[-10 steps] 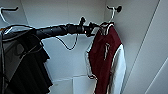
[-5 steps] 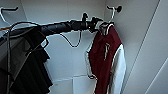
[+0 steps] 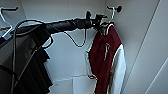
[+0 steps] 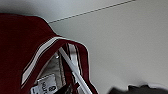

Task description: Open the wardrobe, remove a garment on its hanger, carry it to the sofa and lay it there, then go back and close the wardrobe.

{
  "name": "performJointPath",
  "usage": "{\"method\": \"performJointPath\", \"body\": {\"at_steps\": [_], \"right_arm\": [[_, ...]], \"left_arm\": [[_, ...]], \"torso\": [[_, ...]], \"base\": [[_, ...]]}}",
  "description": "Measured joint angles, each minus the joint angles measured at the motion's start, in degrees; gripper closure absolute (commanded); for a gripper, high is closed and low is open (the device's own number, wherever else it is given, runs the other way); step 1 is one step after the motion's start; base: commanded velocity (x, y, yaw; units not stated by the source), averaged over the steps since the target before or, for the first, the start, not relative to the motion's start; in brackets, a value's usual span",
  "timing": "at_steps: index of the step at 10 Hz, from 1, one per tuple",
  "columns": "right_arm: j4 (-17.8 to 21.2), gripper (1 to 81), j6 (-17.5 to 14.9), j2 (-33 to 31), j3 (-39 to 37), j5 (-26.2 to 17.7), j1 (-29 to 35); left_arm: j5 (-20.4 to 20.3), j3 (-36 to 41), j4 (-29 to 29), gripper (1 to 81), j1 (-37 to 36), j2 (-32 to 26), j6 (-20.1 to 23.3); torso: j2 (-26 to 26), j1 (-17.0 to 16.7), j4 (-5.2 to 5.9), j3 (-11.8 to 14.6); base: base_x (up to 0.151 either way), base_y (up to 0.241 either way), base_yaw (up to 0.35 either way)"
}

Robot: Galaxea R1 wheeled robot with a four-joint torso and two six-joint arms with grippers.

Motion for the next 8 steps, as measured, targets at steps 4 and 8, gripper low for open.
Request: {"method": "performJointPath", "body": {"at_steps": [4, 8], "right_arm": [[0.02, 1.0, 0.11, 0.2, -0.39, 0.0, -0.02], [0.02, 1.0, 0.11, 0.27, -0.85, 0.02, -0.02]], "left_arm": [[0.26, -5.35, -0.02, 1.0, 0.3, 3.3, -2.36], [0.61, -7.5, 0.09, 1.0, 1.45, 6.41, -2.76]], "torso": [[0.0, 0.0, 0.0, 0.0], [0.0, 0.0, 0.0, 0.0]], "base": [[0.0, 0.0, 0.0], [0.0, 0.0, 0.0]]}}
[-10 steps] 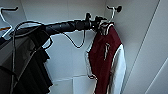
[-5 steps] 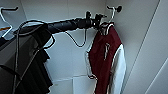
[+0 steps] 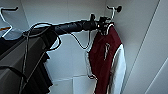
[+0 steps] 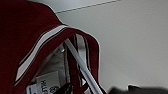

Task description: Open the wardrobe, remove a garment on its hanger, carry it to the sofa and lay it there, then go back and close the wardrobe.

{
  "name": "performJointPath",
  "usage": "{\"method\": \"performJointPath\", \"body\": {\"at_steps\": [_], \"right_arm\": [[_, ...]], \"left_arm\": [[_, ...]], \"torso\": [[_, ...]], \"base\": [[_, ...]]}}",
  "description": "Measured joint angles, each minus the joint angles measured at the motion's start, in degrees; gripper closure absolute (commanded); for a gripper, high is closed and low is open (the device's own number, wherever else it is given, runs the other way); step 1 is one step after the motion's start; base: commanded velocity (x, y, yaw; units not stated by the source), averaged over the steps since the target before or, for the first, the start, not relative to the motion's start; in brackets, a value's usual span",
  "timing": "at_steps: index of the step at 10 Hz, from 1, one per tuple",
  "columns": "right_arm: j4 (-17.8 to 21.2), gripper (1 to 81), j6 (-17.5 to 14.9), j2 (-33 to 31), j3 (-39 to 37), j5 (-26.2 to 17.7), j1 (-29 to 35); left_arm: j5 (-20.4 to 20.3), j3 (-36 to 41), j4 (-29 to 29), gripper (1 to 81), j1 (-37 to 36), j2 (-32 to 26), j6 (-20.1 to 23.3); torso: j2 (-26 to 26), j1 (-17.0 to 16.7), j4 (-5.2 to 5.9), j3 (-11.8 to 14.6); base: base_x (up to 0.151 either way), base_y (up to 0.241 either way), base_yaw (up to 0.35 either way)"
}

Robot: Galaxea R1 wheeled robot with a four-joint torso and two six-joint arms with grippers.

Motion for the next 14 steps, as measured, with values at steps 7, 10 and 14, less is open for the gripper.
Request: {"method": "performJointPath", "body": {"at_steps": [7, 10, 14], "right_arm": [[0.27, 1.0, 0.0, 0.09, -0.59, 0.0, -0.33], [0.79, 1.0, 0.0, 0.72, -1.02, 0.0, -0.33], [0.99, 1.0, 0.0, 1.66, -3.17, -0.02, -0.55]], "left_arm": [[-3.34, -6.12, 5.92, 1.0, 2.01, 5.4, 0.02], [-3.73, -7.39, 7.35, 1.0, 1.46, 6.05, 0.02], [-5.9, -7.31, 8.2, 1.0, -0.1, 6.99, -0.22]], "torso": [[0.02, 0.0, 0.0, 0.0], [0.02, 0.0, 0.0, 0.0], [0.02, 0.02, 0.0, 0.0]], "base": [[0.0, 0.0, 0.0], [0.0, 0.0, 0.0], [0.0, 0.0, 0.0]]}}
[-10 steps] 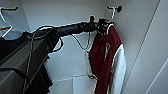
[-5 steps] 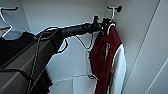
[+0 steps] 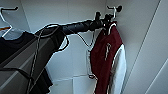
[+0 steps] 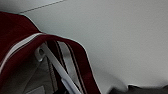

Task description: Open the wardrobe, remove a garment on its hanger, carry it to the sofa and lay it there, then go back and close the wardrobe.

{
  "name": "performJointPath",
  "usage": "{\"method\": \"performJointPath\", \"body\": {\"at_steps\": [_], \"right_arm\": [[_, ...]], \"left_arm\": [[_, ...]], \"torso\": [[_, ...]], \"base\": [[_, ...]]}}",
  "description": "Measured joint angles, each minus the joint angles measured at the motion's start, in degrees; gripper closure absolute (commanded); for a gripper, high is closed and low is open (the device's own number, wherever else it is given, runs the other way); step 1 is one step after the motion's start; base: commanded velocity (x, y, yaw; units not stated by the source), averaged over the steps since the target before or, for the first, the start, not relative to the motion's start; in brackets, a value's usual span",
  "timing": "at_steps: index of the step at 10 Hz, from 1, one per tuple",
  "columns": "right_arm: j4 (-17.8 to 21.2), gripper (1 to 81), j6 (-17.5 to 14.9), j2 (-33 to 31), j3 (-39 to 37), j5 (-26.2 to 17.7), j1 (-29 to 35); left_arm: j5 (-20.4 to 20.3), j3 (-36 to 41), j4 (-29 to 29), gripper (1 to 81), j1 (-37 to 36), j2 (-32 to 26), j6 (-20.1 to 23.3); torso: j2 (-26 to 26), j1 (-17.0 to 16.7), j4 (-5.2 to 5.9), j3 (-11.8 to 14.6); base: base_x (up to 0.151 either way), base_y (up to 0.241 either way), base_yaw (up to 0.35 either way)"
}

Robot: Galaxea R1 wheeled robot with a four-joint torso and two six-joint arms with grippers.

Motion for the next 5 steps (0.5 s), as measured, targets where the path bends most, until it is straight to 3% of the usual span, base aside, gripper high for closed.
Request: {"method": "performJointPath", "body": {"at_steps": [3, 4, 5], "right_arm": [[0.06, 1.0, 0.06, 0.2, -0.16, 0.02, -0.06], [0.06, 1.0, 0.06, 0.17, -0.16, 0.02, -0.09], [0.06, 1.0, 0.04, 0.17, -0.17, 0.13, -0.09]], "left_arm": [[-0.33, 0.76, 0.43, 1.0, 0.0, 0.07, 0.0], [0.3, 1.02, 0.37, 81.1, 0.0, 0.1, -0.94], [-0.39, 0.94, -1.37, 81.1, 0.66, 0.05, -3.77]], "torso": [[0.0, 0.0, 0.0, -0.02], [0.0, 0.0, 0.0, -0.02], [0.0, 0.0, 0.0, -0.02]], "base": [[0.0, 0.0, 0.0], [0.0, 0.0, 0.0], [0.0, 0.0, 0.0]]}}
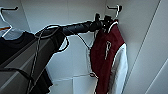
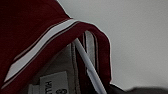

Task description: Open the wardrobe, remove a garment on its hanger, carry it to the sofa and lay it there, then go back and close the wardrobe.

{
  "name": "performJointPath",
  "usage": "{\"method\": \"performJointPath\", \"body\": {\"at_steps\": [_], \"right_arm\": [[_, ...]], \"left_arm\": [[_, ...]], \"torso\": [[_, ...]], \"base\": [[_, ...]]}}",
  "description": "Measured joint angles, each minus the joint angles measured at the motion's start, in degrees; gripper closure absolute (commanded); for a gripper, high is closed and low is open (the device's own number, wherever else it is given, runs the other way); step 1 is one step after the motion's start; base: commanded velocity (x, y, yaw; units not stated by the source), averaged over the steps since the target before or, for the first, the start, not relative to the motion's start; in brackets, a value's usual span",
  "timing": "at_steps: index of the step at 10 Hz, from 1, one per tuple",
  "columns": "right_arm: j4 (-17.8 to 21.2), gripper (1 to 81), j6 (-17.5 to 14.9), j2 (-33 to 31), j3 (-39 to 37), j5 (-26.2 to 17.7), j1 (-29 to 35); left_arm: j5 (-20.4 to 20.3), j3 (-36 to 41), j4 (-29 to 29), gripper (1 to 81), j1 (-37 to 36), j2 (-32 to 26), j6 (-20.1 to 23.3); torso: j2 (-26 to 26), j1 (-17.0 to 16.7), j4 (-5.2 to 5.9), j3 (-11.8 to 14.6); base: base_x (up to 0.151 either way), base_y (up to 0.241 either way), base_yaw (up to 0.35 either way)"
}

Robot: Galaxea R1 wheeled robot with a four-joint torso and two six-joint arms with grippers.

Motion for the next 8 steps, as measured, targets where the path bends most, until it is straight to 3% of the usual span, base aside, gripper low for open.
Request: {"method": "performJointPath", "body": {"at_steps": [1, 2, 3, 8], "right_arm": [[0.02, 1.0, -0.02, 0.05, -0.18, -0.07, 0.02], [0.0, 1.0, 0.0, 0.1, -0.24, -0.07, 0.02], [0.02, 1.0, 0.02, 0.13, -0.27, -0.13, 0.02], [0.02, 1.0, -0.02, -0.04, -0.3, -0.09, -0.02]], "left_arm": [[0.34, 0.02, 0.0, 81.1, 0.05, -0.11, 0.21], [0.11, 0.02, 0.4, 1.0, 0.07, -0.11, 1.49], [-1.41, 0.56, 1.89, 1.0, -0.37, 0.05, 3.79], [-1.72, 7.31, 4.33, 1.0, -0.8, -4.13, 3.83]], "torso": [[0.0, 0.02, 0.0, 0.0], [0.02, 0.02, 0.0, 0.0], [0.02, 0.02, 0.0, 0.0], [0.02, 0.02, 0.0, 0.0]], "base": [[0.0, 0.0, 0.0], [0.0, 0.0, 0.0], [0.0, 0.0, 0.0], [0.0, 0.0, 0.0]]}}
